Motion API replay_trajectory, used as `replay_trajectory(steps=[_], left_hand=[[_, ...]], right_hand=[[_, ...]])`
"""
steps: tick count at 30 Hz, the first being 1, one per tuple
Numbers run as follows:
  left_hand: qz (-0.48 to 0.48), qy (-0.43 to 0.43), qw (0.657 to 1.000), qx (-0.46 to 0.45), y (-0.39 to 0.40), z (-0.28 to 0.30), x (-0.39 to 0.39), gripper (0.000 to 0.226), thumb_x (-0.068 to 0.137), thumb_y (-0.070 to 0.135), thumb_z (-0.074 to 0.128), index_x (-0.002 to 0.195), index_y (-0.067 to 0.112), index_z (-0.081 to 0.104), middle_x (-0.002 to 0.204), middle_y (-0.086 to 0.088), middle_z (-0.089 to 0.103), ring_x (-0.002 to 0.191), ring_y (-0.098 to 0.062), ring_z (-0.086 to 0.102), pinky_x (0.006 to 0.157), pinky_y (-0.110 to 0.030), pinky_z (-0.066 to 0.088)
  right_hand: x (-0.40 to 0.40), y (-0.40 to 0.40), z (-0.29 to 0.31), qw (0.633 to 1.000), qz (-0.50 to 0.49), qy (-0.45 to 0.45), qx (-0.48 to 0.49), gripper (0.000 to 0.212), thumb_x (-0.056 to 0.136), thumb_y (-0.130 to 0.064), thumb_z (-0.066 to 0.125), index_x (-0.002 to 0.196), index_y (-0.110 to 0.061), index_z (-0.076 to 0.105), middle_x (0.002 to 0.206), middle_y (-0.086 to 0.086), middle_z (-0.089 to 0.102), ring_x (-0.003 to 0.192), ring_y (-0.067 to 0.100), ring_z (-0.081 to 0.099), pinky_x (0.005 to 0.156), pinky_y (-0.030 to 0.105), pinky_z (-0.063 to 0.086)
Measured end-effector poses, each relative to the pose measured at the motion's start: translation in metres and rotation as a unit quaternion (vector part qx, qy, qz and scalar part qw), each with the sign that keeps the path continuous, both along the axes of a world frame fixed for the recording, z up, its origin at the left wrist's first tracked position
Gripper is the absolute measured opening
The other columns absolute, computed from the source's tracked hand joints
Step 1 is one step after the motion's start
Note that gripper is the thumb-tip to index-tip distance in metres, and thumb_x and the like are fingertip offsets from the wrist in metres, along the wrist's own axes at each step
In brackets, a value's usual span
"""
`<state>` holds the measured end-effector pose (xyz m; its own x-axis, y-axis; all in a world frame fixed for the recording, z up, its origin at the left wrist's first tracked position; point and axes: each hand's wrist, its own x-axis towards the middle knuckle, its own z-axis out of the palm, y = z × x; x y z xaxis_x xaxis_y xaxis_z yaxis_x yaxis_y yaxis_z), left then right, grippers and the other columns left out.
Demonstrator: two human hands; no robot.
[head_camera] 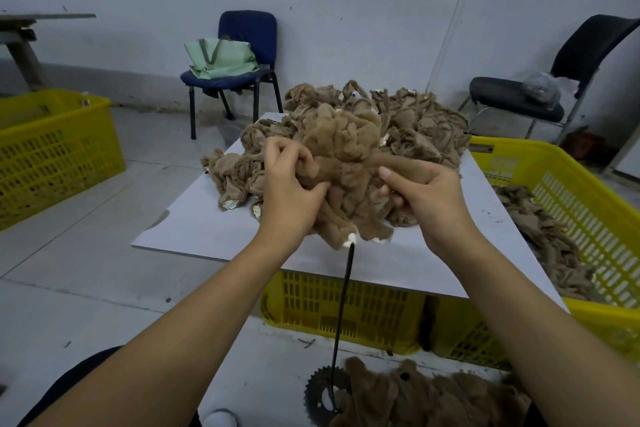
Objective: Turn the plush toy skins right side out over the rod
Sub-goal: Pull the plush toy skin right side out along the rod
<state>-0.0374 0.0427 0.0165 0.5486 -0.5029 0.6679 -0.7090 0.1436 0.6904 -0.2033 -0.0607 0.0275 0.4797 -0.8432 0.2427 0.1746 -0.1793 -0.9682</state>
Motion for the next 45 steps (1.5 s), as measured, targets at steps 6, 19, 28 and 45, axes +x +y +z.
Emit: replay_trajectory(steps=[6, 19, 28, 45], left_hand=[[-0.011, -0.035, 0.999, -0.018, 0.002, 0.0, -0.003, 0.034, 0.069, -0.014, 0.075, 0.078, 0.006, 0.048, 0.1, -0.004, 0.039, 0.09, 0.007, 0.041, 0.083, -0.006, 0.038], [-0.127, 0.203, 0.97, 0.047, 0.007, -0.008, -0.013, 0.091, 0.08, -0.013, 0.07, 0.143, 0.042, 0.033, 0.131, 0.009, 0.048, 0.104, 0.01, 0.058, 0.086, -0.018, 0.056], [-0.149, 0.334, 0.916, 0.167, -0.003, -0.022, -0.002, 0.051, 0.077, 0.002, 0.083, 0.118, 0.019, 0.059, 0.105, 0.003, 0.072, 0.102, -0.012, 0.068, 0.07, -0.019, 0.055], [-0.24, 0.253, 0.916, 0.199, -0.01, -0.001, -0.018, 0.015, 0.099, 0.022, 0.062, 0.101, 0.012, 0.071, 0.094, -0.004, 0.074, 0.088, -0.014, 0.071, 0.074, -0.028, 0.058]], right_hand=[[-0.001, -0.003, 0.0, 0.999, -0.014, 0.005, 0.052, 0.016, 0.096, -0.021, 0.066, 0.095, -0.007, 0.074, 0.082, 0.012, 0.076, 0.066, 0.015, 0.07, 0.053, 0.021, 0.05], [0.011, 0.02, -0.023, 0.989, 0.078, 0.041, 0.121, 0.014, 0.092, 0.006, 0.061, 0.096, -0.006, 0.068, 0.096, 0.015, 0.07, 0.095, 0.03, 0.07, 0.088, 0.035, 0.057], [0.01, 0.033, -0.02, 0.986, 0.127, 0.075, 0.073, 0.036, 0.094, 0.008, 0.048, 0.069, -0.013, 0.065, 0.086, 0.018, 0.068, 0.079, 0.029, 0.065, 0.065, 0.031, 0.056], [0.026, 0.0, -0.021, 0.878, -0.194, 0.24, -0.366, 0.011, 0.092, -0.02, 0.057, 0.102, -0.024, 0.061, 0.112, -0.01, 0.058, 0.107, 0.013, 0.054, 0.092, 0.04, 0.041]])
